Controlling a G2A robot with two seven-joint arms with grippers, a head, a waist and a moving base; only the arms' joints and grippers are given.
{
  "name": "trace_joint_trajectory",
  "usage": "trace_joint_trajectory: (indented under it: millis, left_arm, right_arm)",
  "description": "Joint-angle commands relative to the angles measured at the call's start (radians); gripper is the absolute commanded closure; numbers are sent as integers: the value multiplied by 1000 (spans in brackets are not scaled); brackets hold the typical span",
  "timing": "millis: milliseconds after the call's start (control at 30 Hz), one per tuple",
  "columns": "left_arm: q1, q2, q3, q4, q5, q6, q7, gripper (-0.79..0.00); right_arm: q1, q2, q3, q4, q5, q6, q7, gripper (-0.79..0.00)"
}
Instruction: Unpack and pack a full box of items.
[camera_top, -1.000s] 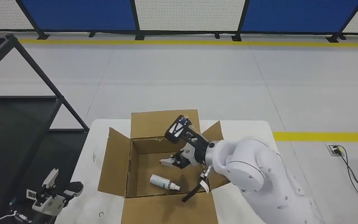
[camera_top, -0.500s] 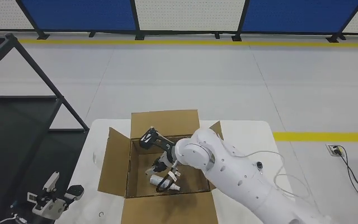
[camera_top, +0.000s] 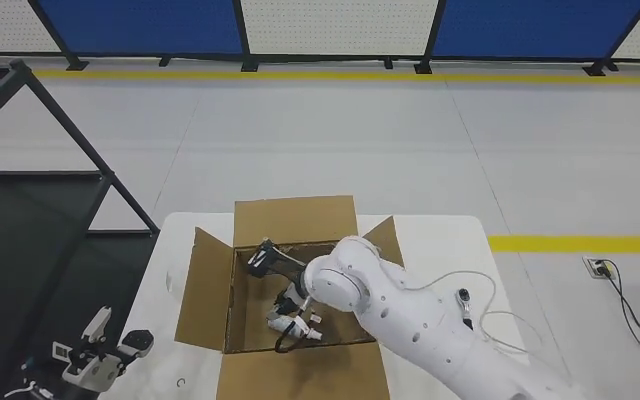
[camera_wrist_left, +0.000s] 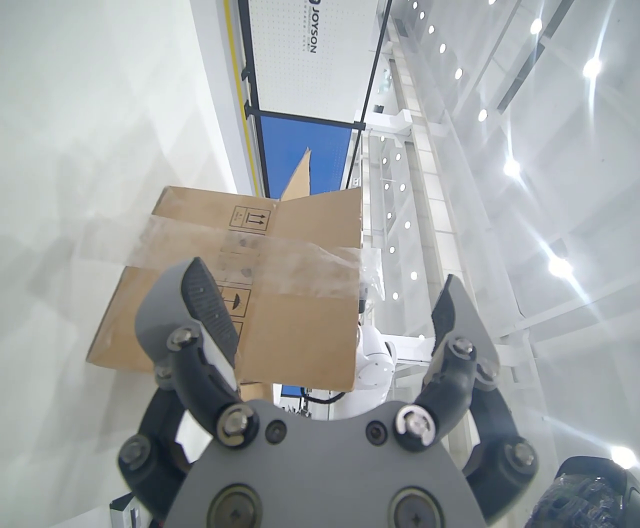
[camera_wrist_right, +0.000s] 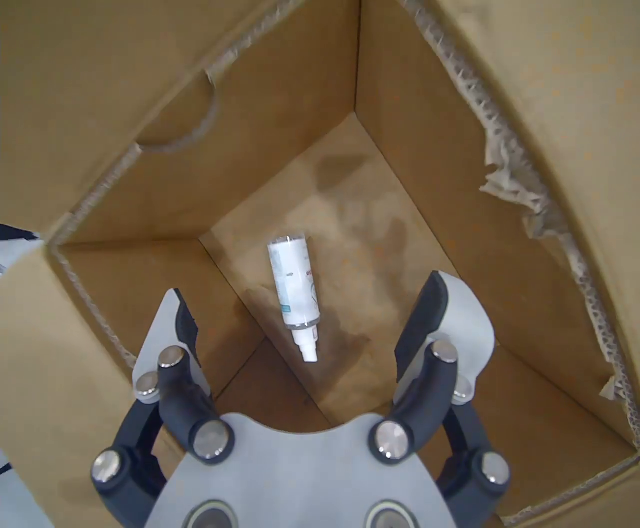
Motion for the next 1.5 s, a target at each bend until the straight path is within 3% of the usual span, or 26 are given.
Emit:
trace_joint_trajectory:
  millis: [0,533,700,733,767,1133,1467]
  left_arm:
    - [5,-1,-2,0,-2,-5,-1,-785]
    - [16,-5,-11,8,-12,-32,4,-785]
    - [18,-6,-14,6,-17,-37,-7,-785]
    - [18,-6,-15,6,-18,-39,-10,-785]
    - [18,-6,-15,6,-19,-40,-11,-785]
    - [15,-8,-18,12,-20,-41,-15,-785]
    - [13,-8,-26,17,-26,-43,-24,-785]
  right_arm:
    - [21,-30,-40,52,2,-7,17,-785]
    - [118,-275,-205,487,26,-90,55,-785]
    - [122,-338,-235,593,-13,-74,32,-625]
    - [120,-349,-237,606,-14,-73,25,-529]
    - [119,-360,-237,622,-12,-84,18,-493]
    - [118,-444,-239,774,-19,-138,4,-406]
    - [112,-481,-236,866,-36,-163,-21,-351]
